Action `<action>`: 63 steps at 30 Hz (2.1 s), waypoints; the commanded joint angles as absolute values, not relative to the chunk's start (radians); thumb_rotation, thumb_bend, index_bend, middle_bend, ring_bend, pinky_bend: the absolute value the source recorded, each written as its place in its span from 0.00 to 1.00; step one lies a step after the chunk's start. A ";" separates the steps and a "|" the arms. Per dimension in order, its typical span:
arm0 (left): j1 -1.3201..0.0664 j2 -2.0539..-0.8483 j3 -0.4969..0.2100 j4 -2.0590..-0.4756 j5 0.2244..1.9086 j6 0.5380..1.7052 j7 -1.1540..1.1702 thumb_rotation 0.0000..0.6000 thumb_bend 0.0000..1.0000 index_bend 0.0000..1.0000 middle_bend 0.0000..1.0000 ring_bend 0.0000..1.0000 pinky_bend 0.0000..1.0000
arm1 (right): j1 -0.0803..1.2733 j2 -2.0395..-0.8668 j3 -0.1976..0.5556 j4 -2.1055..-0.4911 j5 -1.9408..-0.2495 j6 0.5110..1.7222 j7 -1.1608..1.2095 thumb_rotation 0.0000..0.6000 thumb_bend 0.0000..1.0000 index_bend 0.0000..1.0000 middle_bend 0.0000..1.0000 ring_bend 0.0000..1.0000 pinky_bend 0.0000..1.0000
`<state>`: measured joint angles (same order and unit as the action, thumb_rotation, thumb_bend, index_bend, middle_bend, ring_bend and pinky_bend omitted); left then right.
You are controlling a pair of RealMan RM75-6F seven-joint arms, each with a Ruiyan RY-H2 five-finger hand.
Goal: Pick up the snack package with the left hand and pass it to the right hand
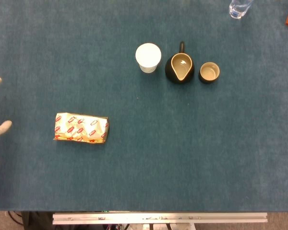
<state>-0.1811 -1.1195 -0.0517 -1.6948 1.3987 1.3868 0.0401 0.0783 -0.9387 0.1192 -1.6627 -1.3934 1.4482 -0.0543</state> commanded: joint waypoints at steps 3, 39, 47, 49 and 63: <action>-0.225 -1.051 0.000 -1.725 1.395 1.235 0.035 1.00 0.07 0.20 0.18 0.17 0.20 | 0.092 -0.930 0.134 -1.669 -1.391 1.449 -0.060 1.00 0.21 0.34 0.37 0.29 0.23; -0.375 -1.309 0.018 -1.673 1.161 1.016 0.451 1.00 0.07 0.19 0.11 0.13 0.19 | 0.082 -0.938 0.120 -1.630 -1.383 1.444 -0.011 1.00 0.21 0.34 0.37 0.29 0.23; -0.394 -1.361 0.010 -1.648 1.137 1.019 0.479 1.00 0.08 0.27 0.15 0.13 0.19 | 0.073 -0.936 0.120 -1.617 -1.377 1.452 0.007 1.00 0.21 0.34 0.37 0.29 0.23; -0.399 -1.371 0.008 -1.644 1.129 1.018 0.486 1.00 0.08 0.27 0.15 0.13 0.19 | 0.071 -0.936 0.119 -1.613 -1.376 1.453 0.010 1.00 0.21 0.34 0.37 0.29 0.23; -0.427 -1.405 0.005 -1.643 1.088 1.015 0.508 1.00 0.10 0.30 0.19 0.14 0.19 | 0.066 -0.941 0.116 -1.597 -1.371 1.446 0.022 1.00 0.21 0.34 0.37 0.29 0.23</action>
